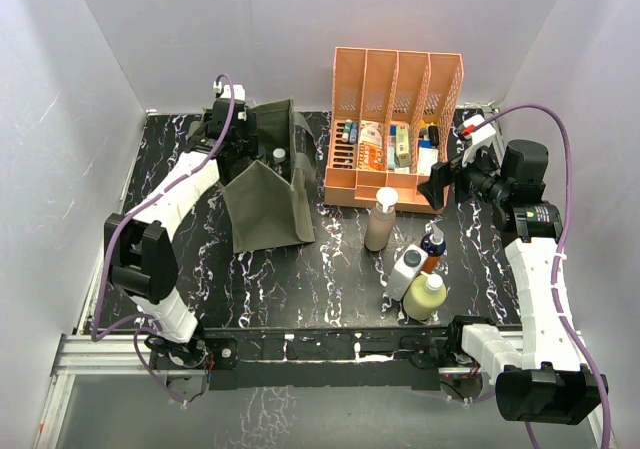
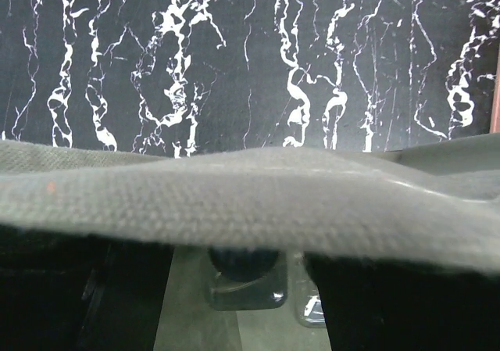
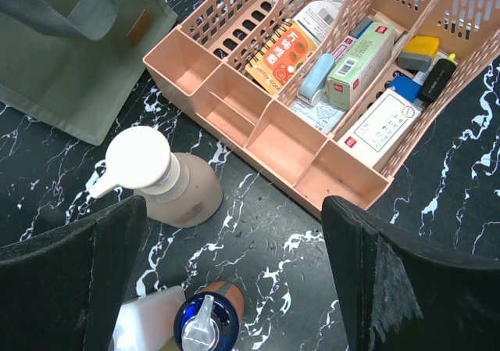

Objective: Place the personal care products into the canvas bag
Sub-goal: Place the care product in the canvas bag.

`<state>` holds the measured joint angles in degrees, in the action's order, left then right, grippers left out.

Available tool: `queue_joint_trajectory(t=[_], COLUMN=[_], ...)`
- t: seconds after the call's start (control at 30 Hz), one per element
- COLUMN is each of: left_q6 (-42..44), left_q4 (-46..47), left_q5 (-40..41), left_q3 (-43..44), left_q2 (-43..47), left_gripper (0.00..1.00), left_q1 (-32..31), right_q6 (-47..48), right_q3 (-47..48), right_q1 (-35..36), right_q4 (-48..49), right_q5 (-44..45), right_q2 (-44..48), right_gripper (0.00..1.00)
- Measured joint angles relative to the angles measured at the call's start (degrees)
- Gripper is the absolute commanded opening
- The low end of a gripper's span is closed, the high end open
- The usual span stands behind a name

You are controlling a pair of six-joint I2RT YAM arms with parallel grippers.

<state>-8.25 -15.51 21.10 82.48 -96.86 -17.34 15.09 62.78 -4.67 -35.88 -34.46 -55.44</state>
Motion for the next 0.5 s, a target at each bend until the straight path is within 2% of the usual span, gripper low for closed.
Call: queue_joint_trajectory(t=[0.3, 0.5], left_q6=[0.68, 1.84], left_q4=[1.99, 2.25], left_q5=[-0.9, -2.14], left_q3=[-1.14, -2.1], left_q2=[1.16, 3.34], left_gripper=[0.68, 0.74], left_q1=[-0.02, -0.02], right_q6=[0.0, 0.0], right_q3=[-0.02, -0.04], right_q1=[0.0, 0.0], right_q4=[0.0, 0.0], right_q5=[0.0, 0.0], right_q2=[0.0, 0.0], right_gripper=[0.99, 0.99])
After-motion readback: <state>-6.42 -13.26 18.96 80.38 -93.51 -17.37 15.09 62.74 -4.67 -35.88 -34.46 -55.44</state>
